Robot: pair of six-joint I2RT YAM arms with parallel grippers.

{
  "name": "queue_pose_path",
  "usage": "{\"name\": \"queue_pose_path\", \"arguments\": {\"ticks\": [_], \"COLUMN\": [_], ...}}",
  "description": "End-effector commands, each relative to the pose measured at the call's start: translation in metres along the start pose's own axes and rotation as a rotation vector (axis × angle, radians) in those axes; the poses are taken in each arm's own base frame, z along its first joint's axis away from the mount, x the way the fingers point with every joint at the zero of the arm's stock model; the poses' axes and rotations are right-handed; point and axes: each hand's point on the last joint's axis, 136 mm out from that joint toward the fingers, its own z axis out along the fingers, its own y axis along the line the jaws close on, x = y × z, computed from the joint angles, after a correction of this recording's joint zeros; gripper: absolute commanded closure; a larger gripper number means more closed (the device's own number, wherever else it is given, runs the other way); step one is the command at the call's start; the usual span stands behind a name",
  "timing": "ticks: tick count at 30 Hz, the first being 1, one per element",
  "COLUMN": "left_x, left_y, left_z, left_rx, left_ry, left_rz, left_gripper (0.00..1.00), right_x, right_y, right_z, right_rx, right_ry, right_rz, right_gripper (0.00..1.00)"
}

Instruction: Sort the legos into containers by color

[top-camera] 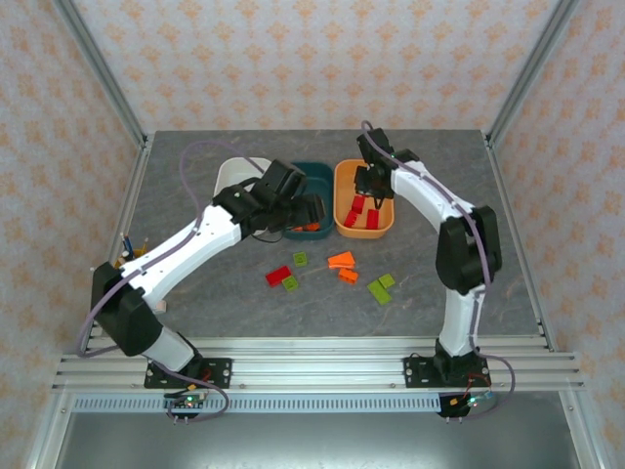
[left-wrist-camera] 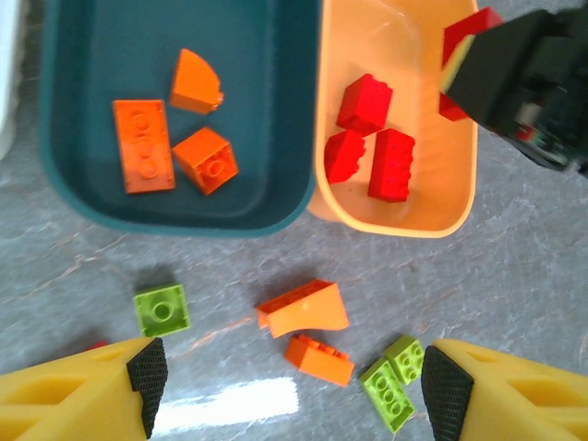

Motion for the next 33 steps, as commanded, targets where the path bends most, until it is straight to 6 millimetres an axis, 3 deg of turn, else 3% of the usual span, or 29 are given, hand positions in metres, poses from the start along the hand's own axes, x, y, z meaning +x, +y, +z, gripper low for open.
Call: {"name": "queue_pose_path", "arguments": {"ticks": [1, 9, 12, 15, 19, 25, 29, 33], "left_x": [-0.009, -0.009, -0.004, 0.004, 0.016, 0.04, 0.055, 0.064], "left_y": [-0.022, -0.027, -0.02, -0.01, 0.01, 0.048, 0.065, 0.077], "left_z": [0.005, 0.017, 0.019, 0.018, 0.018, 0.028, 0.044, 0.063], "left_rx": [0.057, 0.048, 0.027, 0.001, -0.064, -0.196, -0.259, -0.316], "left_ry": [-0.006, 0.023, 0.037, 0.052, 0.076, 0.141, 0.183, 0.216], "left_rz": [0.023, 0.018, 0.024, 0.023, 0.028, 0.012, -0.008, -0.023], "left_gripper": [0.24, 0.23, 0.23, 0.23, 0.23, 0.22, 0.22, 0.22], "right_x": [0.0, -0.004, -0.003, -0.007, -0.021, -0.026, 0.005, 0.065], "right_y": [-0.02, -0.038, -0.04, -0.039, -0.024, 0.007, 0.023, 0.043], "right_z": [0.018, 0.061, 0.065, 0.057, 0.024, -0.053, -0.104, -0.142], "right_rx": [0.132, 0.243, 0.255, 0.248, 0.194, 0.089, -0.1, -0.383], "right_ry": [0.061, 0.121, 0.13, 0.114, 0.041, -0.089, -0.161, -0.161], "right_rz": [-0.06, -0.11, -0.118, -0.109, -0.116, -0.151, -0.126, -0.132], "right_gripper": [0.86, 0.84, 0.78, 0.65, 0.48, 0.41, 0.4, 0.37]}}
